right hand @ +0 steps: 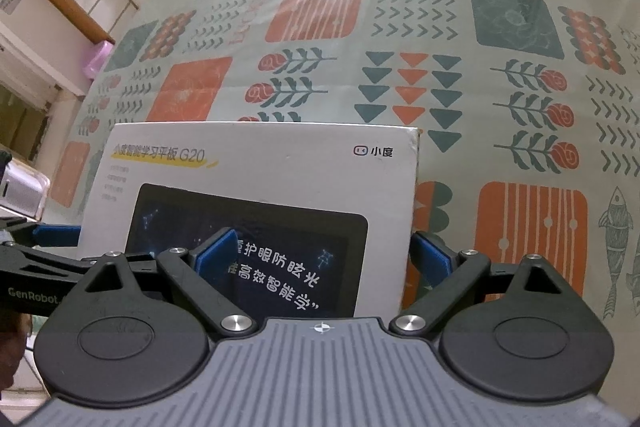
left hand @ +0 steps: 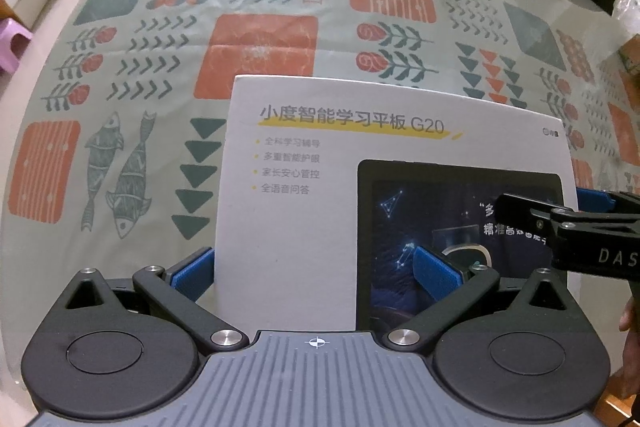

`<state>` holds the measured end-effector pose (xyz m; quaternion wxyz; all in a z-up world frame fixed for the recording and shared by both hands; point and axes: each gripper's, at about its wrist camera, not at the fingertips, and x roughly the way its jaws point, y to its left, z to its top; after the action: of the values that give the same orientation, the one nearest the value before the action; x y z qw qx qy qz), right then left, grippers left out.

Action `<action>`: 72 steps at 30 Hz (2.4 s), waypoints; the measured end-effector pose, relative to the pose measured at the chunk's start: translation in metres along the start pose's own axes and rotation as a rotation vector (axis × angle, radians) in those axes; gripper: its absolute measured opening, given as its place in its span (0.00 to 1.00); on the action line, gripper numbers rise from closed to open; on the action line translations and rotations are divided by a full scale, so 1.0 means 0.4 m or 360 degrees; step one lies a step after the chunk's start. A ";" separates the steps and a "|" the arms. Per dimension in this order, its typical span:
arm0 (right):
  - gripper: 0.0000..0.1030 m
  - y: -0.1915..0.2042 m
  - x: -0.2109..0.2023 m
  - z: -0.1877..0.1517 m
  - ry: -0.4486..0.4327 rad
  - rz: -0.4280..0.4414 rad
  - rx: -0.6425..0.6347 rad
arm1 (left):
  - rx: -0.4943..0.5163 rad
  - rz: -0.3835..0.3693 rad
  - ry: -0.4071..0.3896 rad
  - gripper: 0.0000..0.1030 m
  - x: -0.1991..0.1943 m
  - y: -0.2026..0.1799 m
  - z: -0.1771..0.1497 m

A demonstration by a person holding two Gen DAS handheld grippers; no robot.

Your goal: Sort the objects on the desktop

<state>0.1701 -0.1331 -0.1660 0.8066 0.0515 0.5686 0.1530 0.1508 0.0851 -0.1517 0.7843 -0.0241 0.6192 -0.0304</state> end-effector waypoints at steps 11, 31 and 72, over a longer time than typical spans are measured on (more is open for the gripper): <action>1.00 -0.035 -0.055 -0.054 -0.0266 0.0054 0.0388 | -0.0096 -0.0033 -0.0154 1.00 -0.030 0.035 -0.057; 1.00 0.206 -0.389 -0.257 -0.0475 -0.0450 -0.0143 | -0.0012 0.0064 -0.0415 1.00 -0.312 0.036 -0.251; 1.00 0.262 -0.562 -0.301 -0.0306 -0.0342 0.0036 | 0.0102 0.0050 -0.0220 1.00 -0.458 -0.090 -0.352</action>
<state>-0.0307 -0.1134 0.0217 0.8684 0.0137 0.4927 0.0537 -0.0291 0.0633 -0.0042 0.8260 0.0086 0.5625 -0.0362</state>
